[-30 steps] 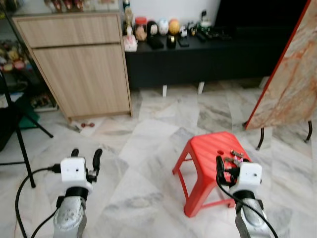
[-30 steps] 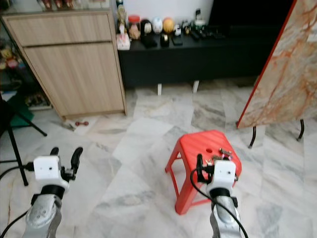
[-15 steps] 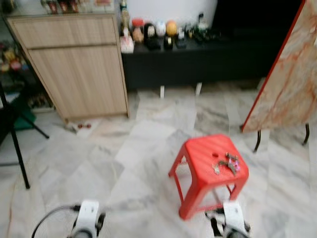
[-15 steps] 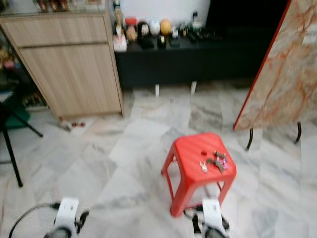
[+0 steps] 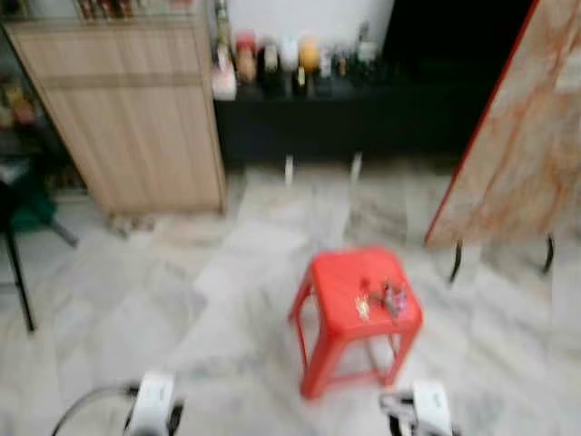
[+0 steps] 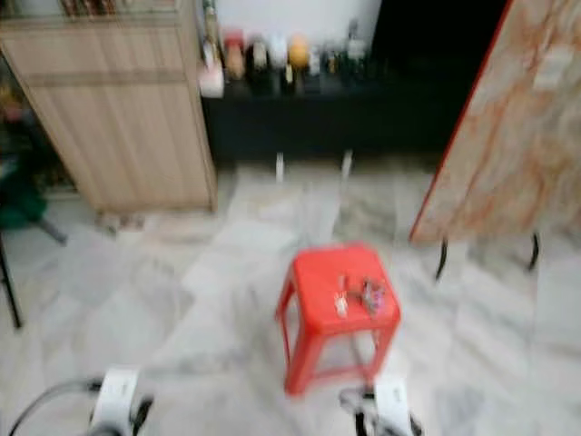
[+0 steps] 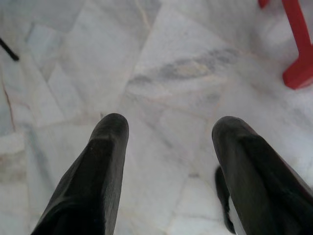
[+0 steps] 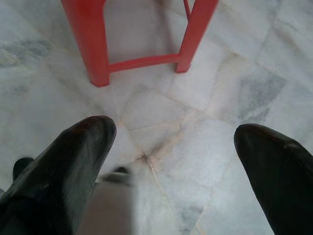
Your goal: Hang keys on a hook
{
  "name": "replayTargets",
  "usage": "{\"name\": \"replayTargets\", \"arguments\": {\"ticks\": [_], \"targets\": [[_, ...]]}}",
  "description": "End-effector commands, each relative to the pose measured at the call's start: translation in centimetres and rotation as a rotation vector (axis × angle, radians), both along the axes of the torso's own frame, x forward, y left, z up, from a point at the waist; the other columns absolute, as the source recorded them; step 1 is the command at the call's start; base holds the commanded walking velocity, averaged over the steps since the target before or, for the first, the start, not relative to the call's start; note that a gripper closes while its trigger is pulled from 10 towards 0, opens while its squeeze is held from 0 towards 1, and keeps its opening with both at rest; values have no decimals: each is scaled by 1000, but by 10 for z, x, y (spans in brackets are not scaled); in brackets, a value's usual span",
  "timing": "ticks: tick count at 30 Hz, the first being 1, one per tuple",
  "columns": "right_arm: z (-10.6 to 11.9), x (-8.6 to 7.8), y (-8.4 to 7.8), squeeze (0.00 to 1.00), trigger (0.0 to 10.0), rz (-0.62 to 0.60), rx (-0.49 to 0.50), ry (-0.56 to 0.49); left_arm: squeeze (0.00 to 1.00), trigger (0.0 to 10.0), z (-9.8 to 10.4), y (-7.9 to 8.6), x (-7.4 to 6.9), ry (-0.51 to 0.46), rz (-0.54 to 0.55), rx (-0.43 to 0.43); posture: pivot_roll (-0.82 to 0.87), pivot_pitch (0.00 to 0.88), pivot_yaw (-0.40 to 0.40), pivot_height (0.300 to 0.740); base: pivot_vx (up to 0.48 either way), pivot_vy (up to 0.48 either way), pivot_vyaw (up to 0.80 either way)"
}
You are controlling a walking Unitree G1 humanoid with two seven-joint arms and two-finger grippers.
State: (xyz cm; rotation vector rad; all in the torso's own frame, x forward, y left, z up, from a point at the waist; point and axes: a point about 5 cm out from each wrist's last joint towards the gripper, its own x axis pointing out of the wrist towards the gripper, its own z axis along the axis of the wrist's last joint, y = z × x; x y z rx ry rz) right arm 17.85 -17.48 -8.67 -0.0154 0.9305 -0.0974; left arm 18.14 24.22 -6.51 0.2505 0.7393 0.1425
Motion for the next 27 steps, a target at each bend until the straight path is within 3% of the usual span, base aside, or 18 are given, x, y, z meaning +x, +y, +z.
{"name": "replayTargets", "arguments": {"ticks": [1, 16, 27], "targets": [[0, -3, -10, 0, 10000, -16, -16, 10, 0, 10000, -4, -8, -2, 18, -1, -16, 97, 45, -49, 740, 0, -322, 0], [-2, -6, -9, 0, 10000, 9, -8, 28, 0, 10000, -17, -19, -18, 118, 25, -85, 98, 23, -56, 740, 0, -40, 0], [-2, -6, -9, 0, 10000, 17, -6, 31, 0, 10000, -18, -13, -20, 141, 45, -93, 105, 22, -66, 740, 0, 0, 0]]}}
